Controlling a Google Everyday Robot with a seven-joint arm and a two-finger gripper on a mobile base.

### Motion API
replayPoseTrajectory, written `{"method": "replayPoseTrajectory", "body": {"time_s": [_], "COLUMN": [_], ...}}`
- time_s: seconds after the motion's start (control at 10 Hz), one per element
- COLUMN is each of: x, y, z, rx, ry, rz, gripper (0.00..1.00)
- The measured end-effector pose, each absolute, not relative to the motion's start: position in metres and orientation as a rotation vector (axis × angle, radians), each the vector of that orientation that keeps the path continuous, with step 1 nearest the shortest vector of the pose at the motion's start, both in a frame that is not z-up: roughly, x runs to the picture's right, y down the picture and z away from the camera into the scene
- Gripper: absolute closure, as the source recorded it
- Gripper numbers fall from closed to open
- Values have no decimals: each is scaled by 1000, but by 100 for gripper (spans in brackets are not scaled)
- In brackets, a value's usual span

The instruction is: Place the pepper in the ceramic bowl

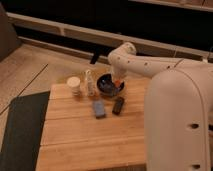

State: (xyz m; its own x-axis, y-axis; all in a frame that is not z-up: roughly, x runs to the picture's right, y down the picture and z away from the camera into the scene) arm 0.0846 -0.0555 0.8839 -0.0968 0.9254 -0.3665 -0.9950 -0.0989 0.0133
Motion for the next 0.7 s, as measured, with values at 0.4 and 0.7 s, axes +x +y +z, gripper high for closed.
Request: {"method": "replayPoseTrajectory", "body": {"time_s": [0.4,0.7], "x": [65,53], "y": [-59,-52], "z": [940,972], "rx": [-391,-476], "ry": [305,286], "rz": [1713,1732], "gripper": [100,100]}}
